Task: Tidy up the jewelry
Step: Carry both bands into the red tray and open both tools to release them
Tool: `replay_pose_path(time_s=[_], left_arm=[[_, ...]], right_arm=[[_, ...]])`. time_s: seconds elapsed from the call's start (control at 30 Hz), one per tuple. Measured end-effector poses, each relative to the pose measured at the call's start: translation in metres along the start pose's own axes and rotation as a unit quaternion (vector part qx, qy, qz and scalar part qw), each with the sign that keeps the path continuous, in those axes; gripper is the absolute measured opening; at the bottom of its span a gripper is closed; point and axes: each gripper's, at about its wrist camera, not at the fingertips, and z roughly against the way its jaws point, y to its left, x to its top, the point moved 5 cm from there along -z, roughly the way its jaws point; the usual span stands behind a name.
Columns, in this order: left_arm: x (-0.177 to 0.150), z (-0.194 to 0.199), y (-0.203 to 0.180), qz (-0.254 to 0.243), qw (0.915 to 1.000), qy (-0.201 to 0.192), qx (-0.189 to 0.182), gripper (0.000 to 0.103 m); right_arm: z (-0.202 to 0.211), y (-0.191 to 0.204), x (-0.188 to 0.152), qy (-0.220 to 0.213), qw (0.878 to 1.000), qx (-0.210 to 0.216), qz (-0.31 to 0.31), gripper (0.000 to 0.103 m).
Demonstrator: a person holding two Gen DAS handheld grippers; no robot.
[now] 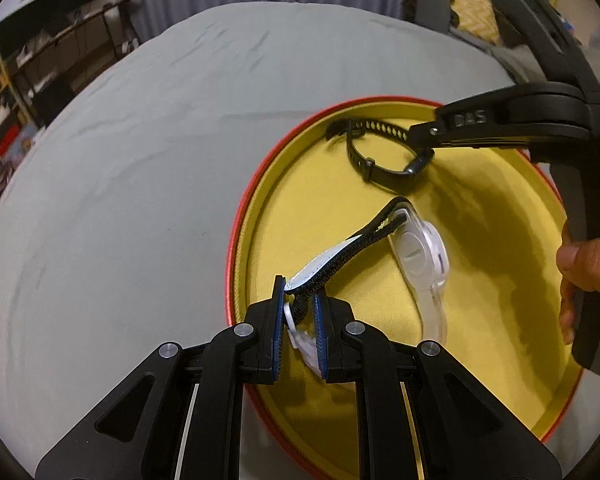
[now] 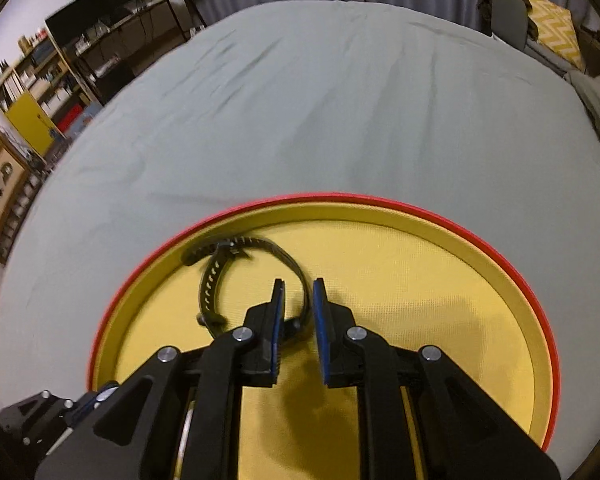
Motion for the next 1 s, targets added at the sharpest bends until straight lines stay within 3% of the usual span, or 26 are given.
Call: replay_pose_path(time_s=[0.33, 0.4, 0.47, 0.5, 0.53, 0.6, 0.73, 0.87, 1.0], left_arm=[[-0.004, -0.006, -0.001, 0.001, 0.9998, 0.020, -0.005, 0.015], [0.003, -0.003, 0.000, 0.005, 0.9998, 0.016, -0.011, 0.023], [0.008, 0.006, -0.002, 0.000, 0.9999, 0.002, -0.013, 0.052], [0.008, 0.012, -0.002, -0.005, 0.9999, -0.008, -0.009, 0.056], [0.010, 0.017, -0.002, -0.008, 0.9998, -0.016, -0.005, 0.062], [0.015, 0.029, -0.003, -0.009, 0.9995, -0.029, -0.009, 0.068], [0.019, 0.060, -0.001, -0.008, 0.9981, -0.061, -0.009, 0.081], [0.018, 0.090, 0.001, 0.007, 0.9976, -0.068, -0.012, 0.091], [0.014, 0.130, 0.001, 0.014, 0.9963, -0.085, -0.008, 0.097]], right_arm=[[-0.009, -0.002, -0.008, 0.004, 1.000, -0.022, 0.012, 0.014], [-0.008, -0.004, -0.007, 0.004, 1.000, -0.021, 0.010, 0.014], [-0.008, -0.003, -0.006, 0.004, 1.000, -0.021, 0.009, 0.014], [-0.009, -0.001, -0.004, 0.003, 1.000, -0.025, 0.008, 0.016], [-0.007, 0.000, -0.003, 0.001, 1.000, -0.030, 0.007, 0.022], [-0.003, 0.006, 0.003, -0.006, 1.000, -0.028, 0.002, 0.057], [0.024, 0.013, 0.011, -0.034, 0.999, -0.019, 0.007, 0.061], [0.059, 0.019, 0.017, -0.054, 0.998, -0.013, 0.014, 0.091], [0.109, 0.026, 0.016, -0.079, 0.996, -0.010, 0.029, 0.095]])
